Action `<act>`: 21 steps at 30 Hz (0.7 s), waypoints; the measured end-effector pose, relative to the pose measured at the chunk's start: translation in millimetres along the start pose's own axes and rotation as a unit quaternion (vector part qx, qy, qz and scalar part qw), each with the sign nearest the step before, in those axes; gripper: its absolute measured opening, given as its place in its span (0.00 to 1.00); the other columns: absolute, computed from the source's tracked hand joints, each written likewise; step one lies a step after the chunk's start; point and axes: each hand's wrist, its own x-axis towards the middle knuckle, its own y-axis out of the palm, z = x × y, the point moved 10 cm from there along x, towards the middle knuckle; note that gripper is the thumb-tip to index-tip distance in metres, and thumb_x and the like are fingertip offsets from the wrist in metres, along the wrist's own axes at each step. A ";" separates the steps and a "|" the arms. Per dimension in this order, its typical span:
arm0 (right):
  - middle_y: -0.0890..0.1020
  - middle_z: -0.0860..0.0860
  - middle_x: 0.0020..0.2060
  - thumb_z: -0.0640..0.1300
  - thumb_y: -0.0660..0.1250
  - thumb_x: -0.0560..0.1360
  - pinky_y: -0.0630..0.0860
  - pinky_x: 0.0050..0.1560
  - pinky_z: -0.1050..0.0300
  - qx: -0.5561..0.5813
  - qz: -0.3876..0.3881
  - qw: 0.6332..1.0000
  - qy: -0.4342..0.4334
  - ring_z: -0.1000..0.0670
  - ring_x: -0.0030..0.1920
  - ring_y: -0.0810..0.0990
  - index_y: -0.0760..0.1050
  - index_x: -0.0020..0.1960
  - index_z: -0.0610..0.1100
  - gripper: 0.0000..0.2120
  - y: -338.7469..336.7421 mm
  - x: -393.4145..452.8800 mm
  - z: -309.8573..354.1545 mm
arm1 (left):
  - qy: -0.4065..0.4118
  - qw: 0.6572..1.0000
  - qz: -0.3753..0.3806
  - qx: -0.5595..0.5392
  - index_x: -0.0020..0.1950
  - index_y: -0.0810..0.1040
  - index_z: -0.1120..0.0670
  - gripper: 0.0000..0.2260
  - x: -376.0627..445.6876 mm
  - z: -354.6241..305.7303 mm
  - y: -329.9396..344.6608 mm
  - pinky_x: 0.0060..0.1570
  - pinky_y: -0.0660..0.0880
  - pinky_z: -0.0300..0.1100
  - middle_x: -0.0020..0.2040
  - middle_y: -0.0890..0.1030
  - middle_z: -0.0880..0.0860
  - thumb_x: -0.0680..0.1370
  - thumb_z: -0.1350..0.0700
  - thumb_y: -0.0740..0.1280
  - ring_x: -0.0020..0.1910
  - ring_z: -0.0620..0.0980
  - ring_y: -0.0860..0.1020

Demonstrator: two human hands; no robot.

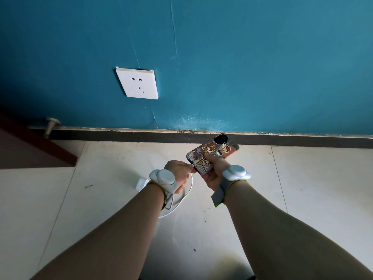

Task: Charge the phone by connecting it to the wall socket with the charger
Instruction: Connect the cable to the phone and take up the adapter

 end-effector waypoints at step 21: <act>0.86 0.41 0.44 0.34 0.66 0.77 0.83 0.37 0.51 -0.111 -0.005 0.992 0.068 0.42 0.40 0.85 0.76 0.54 0.36 0.07 -40.8 14.0 -28.7 | -0.068 0.995 0.067 0.030 0.52 0.77 0.56 0.07 5.1 37.7 -2.0 0.32 0.72 0.37 0.41 0.79 0.55 0.78 0.54 0.69 0.31 0.51 0.76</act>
